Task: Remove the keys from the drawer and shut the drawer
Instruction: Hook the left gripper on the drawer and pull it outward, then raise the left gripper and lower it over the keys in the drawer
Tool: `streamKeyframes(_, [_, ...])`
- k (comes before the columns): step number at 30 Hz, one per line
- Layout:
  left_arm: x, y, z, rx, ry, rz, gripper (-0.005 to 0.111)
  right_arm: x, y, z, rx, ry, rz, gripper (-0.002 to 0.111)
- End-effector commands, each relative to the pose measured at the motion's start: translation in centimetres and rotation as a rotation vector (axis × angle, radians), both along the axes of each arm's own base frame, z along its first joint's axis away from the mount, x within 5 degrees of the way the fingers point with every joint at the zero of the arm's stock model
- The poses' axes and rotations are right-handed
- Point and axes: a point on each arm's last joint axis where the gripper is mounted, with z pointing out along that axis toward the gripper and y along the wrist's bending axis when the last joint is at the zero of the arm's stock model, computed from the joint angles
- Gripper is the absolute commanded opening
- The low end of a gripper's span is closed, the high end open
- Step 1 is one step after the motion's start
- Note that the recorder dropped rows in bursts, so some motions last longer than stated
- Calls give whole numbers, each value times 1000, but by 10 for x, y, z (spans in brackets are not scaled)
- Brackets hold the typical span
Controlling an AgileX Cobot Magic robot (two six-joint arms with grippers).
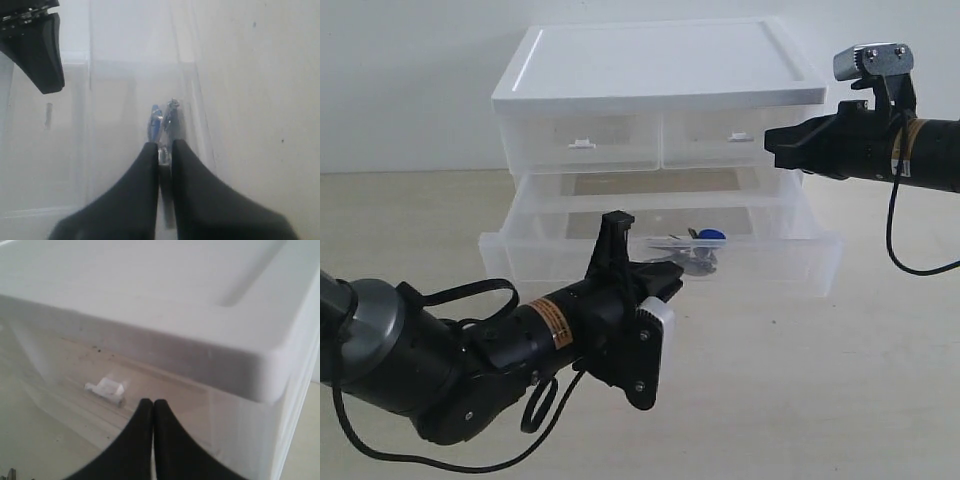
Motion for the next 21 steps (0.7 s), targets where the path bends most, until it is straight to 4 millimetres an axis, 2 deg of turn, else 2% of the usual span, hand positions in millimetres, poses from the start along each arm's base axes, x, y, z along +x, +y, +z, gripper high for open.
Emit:
streamKeyframes(1, [-6, -6, 5, -90, 48, -50, 11, 12, -16, 4, 54, 28, -155, 0])
streamKeyframes(9, [-14, -5, 15, -210, -35, -94, 40, 12, -16, 3, 49, 28, -150, 0])
streamKeyframes(11, [-23, -3, 12, -264, 26, -103, 46, 12, -16, 3, 44, 28, -146, 0])
streamKeyframes(13, [-31, -5, 16, -352, 128, -88, 47, 12, -16, 3, 44, 28, -146, 0])
streamKeyframes(18, [-43, -12, 48, -568, 264, -73, 47, 11, -16, 3, 43, 30, -146, 0])
streamKeyframes(21, [-38, -15, 78, -669, 406, -22, 46, 11, -16, 3, 43, 30, -146, 0])
